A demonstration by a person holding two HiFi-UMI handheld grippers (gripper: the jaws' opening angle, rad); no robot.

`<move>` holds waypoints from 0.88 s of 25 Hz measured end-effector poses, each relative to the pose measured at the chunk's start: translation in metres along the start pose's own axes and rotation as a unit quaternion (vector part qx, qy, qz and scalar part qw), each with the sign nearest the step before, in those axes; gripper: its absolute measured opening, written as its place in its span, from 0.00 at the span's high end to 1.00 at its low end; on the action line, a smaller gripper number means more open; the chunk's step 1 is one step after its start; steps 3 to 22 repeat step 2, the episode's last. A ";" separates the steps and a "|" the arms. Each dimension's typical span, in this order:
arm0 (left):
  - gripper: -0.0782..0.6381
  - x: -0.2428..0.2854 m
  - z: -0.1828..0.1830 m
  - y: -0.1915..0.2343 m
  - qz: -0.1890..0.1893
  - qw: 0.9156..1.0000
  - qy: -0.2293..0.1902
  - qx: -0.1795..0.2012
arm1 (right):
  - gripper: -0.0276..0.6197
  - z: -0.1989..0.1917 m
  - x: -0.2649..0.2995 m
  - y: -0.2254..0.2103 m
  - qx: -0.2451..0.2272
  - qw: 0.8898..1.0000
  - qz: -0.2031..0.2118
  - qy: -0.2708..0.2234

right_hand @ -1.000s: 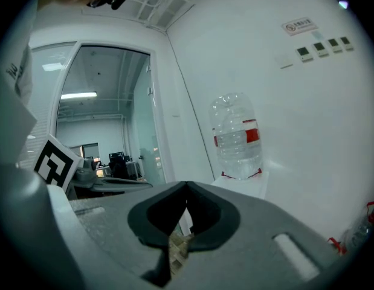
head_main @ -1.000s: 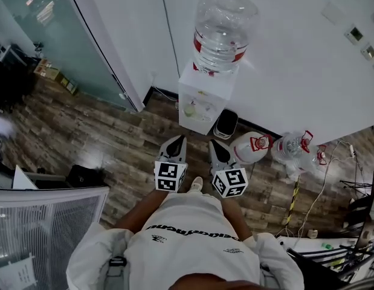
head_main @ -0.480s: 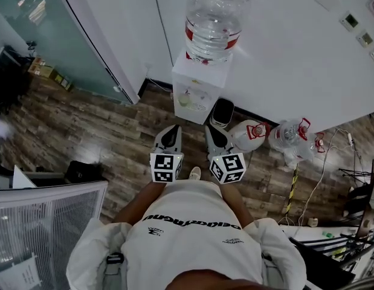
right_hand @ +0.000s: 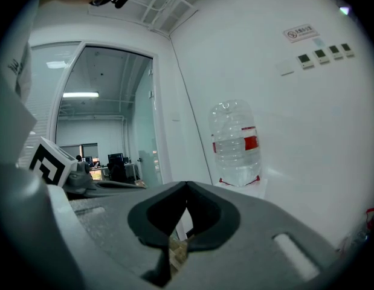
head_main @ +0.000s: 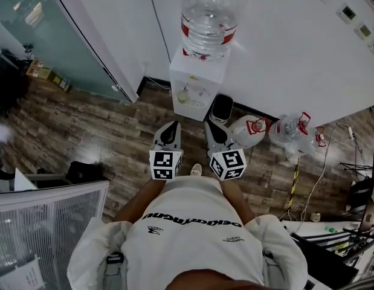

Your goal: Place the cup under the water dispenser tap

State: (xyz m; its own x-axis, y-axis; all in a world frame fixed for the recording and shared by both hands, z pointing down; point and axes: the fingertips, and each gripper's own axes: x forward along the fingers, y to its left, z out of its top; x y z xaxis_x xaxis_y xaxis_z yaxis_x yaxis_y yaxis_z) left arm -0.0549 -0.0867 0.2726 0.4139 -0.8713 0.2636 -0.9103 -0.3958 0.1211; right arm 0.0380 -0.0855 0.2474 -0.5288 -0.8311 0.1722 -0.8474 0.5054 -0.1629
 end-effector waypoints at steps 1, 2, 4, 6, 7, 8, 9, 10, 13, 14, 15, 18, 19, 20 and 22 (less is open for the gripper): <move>0.89 0.000 -0.001 0.000 0.000 1.000 0.001 0.000 | 0.96 -0.001 -0.001 0.000 0.001 1.000 0.000 0.000; 0.89 0.000 -0.002 -0.001 -0.001 1.000 0.002 -0.001 | 0.96 -0.001 -0.001 0.000 0.002 1.000 0.000 0.001; 0.89 0.000 -0.002 -0.001 -0.001 1.000 0.002 -0.001 | 0.96 -0.001 -0.001 0.000 0.002 1.000 0.000 0.001; 0.89 0.000 -0.002 -0.001 -0.001 1.000 0.002 -0.001 | 0.96 -0.001 -0.001 0.000 0.002 1.000 0.000 0.001; 0.89 0.000 -0.002 -0.001 -0.001 1.000 0.002 -0.001 | 0.96 -0.001 -0.001 0.000 0.002 1.000 0.000 0.001; 0.89 0.000 -0.002 -0.001 -0.001 1.000 0.002 -0.001 | 0.96 -0.001 -0.001 0.000 0.002 1.000 0.000 0.001; 0.89 0.000 -0.002 -0.001 -0.001 1.000 0.002 -0.001 | 0.96 -0.001 -0.001 0.000 0.002 1.000 0.000 0.001; 0.89 0.000 -0.002 -0.001 -0.001 1.000 0.002 -0.001 | 0.96 -0.001 -0.001 0.000 0.002 1.000 0.000 0.001; 0.89 0.000 -0.002 -0.001 -0.001 1.000 0.002 -0.001 | 0.96 -0.001 -0.001 0.000 0.002 1.000 0.000 0.001; 0.89 0.000 -0.002 -0.001 -0.001 1.000 0.002 -0.001 | 0.96 -0.001 -0.001 0.000 0.002 1.000 0.000 0.001; 0.89 0.000 -0.002 -0.001 -0.001 1.000 0.002 -0.001 | 0.96 -0.001 -0.001 0.000 0.002 1.000 0.000 0.001; 0.89 0.000 -0.002 -0.001 -0.001 1.000 0.002 -0.001 | 0.96 -0.001 -0.001 0.000 0.002 1.000 0.000 0.001; 0.89 0.000 -0.002 -0.001 -0.001 1.000 0.002 -0.001 | 0.96 -0.001 -0.001 0.000 0.002 1.000 0.000 0.001; 0.89 0.000 -0.002 -0.001 -0.001 1.000 0.002 -0.001 | 0.96 -0.001 -0.001 0.000 0.002 1.000 0.000 0.001; 0.89 0.000 -0.002 -0.001 -0.001 1.000 0.002 -0.001 | 0.96 -0.001 -0.001 0.000 0.002 1.000 0.000 0.001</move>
